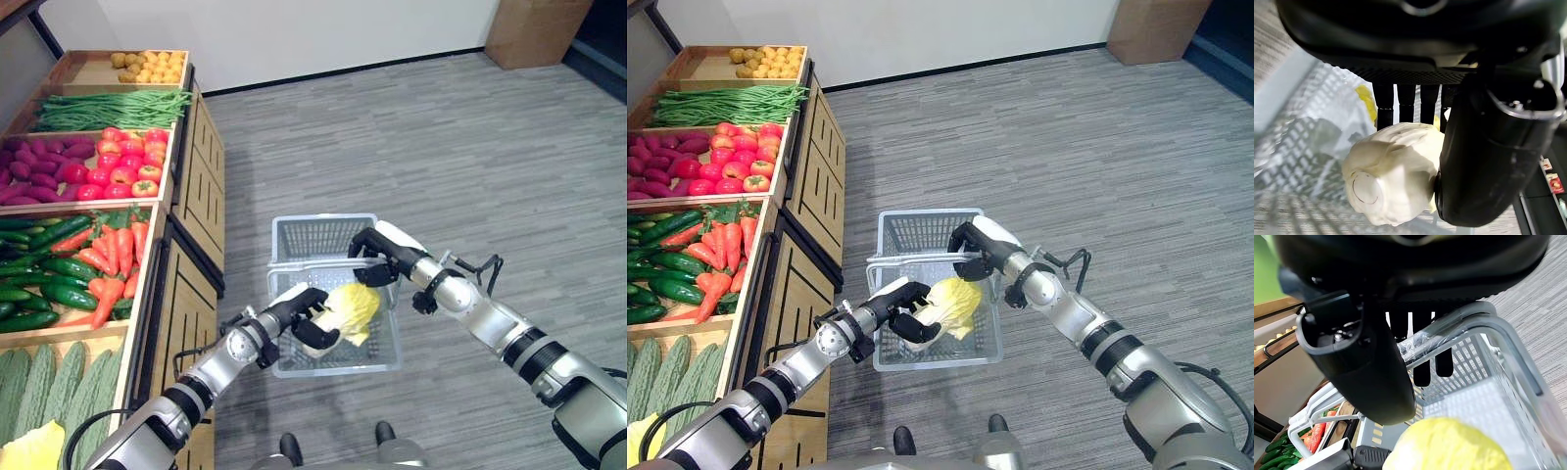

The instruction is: Get the vegetables into the basket

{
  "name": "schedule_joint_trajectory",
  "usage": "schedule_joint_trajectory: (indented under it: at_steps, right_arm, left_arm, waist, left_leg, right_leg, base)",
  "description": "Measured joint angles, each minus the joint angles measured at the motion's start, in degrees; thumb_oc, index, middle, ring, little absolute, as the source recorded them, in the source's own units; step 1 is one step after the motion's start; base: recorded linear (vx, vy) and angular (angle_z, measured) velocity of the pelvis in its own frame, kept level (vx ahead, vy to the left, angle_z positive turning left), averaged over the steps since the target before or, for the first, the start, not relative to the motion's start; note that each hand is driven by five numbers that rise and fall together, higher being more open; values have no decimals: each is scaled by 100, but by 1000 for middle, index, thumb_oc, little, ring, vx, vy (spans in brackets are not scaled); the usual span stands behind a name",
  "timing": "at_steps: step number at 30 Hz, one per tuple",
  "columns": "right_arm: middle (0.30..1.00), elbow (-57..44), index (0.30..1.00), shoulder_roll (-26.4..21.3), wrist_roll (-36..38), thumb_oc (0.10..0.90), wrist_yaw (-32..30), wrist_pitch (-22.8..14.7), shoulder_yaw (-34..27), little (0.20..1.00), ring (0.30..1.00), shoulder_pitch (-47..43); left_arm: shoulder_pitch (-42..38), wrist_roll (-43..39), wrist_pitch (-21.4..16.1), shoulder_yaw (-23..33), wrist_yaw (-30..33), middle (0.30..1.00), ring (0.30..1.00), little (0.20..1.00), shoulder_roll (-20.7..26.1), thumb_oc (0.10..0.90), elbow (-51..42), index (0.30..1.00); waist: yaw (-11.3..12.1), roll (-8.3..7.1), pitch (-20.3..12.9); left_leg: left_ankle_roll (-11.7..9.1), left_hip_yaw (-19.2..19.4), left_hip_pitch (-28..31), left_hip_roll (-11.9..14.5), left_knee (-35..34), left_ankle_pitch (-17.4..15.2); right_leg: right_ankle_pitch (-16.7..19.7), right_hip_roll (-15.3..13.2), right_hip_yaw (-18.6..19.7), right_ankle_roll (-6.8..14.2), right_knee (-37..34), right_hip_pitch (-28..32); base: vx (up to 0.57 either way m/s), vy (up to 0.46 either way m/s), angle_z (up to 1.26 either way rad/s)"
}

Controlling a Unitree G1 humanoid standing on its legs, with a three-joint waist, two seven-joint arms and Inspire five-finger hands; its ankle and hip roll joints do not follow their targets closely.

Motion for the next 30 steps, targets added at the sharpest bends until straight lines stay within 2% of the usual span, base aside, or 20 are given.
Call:
schedule_joint_trajectory:
  at_steps: [1, 2, 8, 14, 21, 22, 25, 27, 30]
  right_arm:
    - [300, -17, 300, 2, 0, 400, 0, 0, -2, 300, 300, 8]
    - [300, -23, 300, 3, 2, 400, 0, 0, -38, 300, 300, 37]
    - [300, -54, 300, 13, 3, 400, 1, 0, -93, 300, 300, 110]
    - [300, -117, 300, 14, 3, 400, -5, 0, -420, 300, 300, 391]
    - [300, -60, 300, 7, -9, 400, -36, 42, -733, 300, 300, 764]
    - [300, 129, 300, 41, -21, 400, -46, 43, -785, 300, 300, 791]
    - [300, 429, 300, 105, -104, 400, -151, 121, -1007, 300, 300, 893]
    - [300, 772, 300, 222, -130, 400, -232, 237, -1152, 300, 300, 937]
    - [300, 1098, 300, 340, -306, 400, -317, 322, -1170, 300, 300, 1001]
  left_arm:
    - [32, 68, 2, 88, 22, 553, 553, 553, -55, 580, 56, 553]
    - [47, 168, 1, 121, 125, 1000, 1000, 1000, -94, 900, 108, 1000]
    - [61, 270, 20, 358, 468, 1000, 1000, 1000, -342, 900, 223, 1000]
    - [127, 267, 154, 388, 549, 1000, 1000, 1000, -388, 900, -129, 1000]
    - [257, 267, 233, 312, 349, 1000, 1000, 1000, -188, 900, -1092, 1000]
    - [377, 138, 390, 274, 126, 1000, 1000, 1000, 58, 900, -1737, 1000]
    - [440, -393, 381, 100, -231, 1000, 1000, 1000, 368, 900, -2326, 1000]
    - [458, -1288, 430, -100, -730, 1000, 1000, 1000, 756, 900, -3055, 1000]
    - [461, -1995, 480, -292, -1125, 1000, 1000, 1000, 1129, 900, -3794, 1000]
  waist:
    - [-2, -13, 8]
    - [6, -34, 21]
    - [6, -57, 35]
    - [46, -62, 38]
    - [95, -65, 40]
    - [104, -73, 45]
    - [149, -77, 47]
    - [206, -77, 47]
    - [223, -75, 46]
  left_leg:
    - [0, 1, 6, 0, 0, 0]
    - [-2, 0, 10, 4, 0, 1]
    - [-2, -1, 10, 4, 0, 1]
    - [-2, -18, 10, 4, 0, 2]
    - [-4, -51, 11, 2, 0, 3]
    - [-13, -86, 6, 2, 2, 10]
    - [-15, -143, 13, -2, 0, 11]
    - [-20, -155, 13, -6, 0, 18]
    - [-22, -165, 30, -15, 1, 19]
  right_leg:
    - [0, 0, 1, 0, -1, 4]
    - [1, 3, -1, -2, -1, 9]
    - [4, 3, -3, -5, 0, 10]
    - [4, 4, -20, -5, 1, 21]
    - [4, 4, -45, -6, 0, 36]
    - [5, 8, -56, -7, 4, 38]
    - [3, 2, -112, -6, 1, 74]
    - [0, -2, -127, -8, -3, 82]
    - [-4, -6, -137, -15, 0, 108]
  base:
    - [0, 0, 0]
    - [0, 0, 0]
    - [0, 0, 0]
    - [0, 0, 0]
    - [-5, -1, 0]
    - [-12, 4, 4]
    - [-11, 6, 9]
    - [4, 8, 7]
    - [-11, -1, 1]
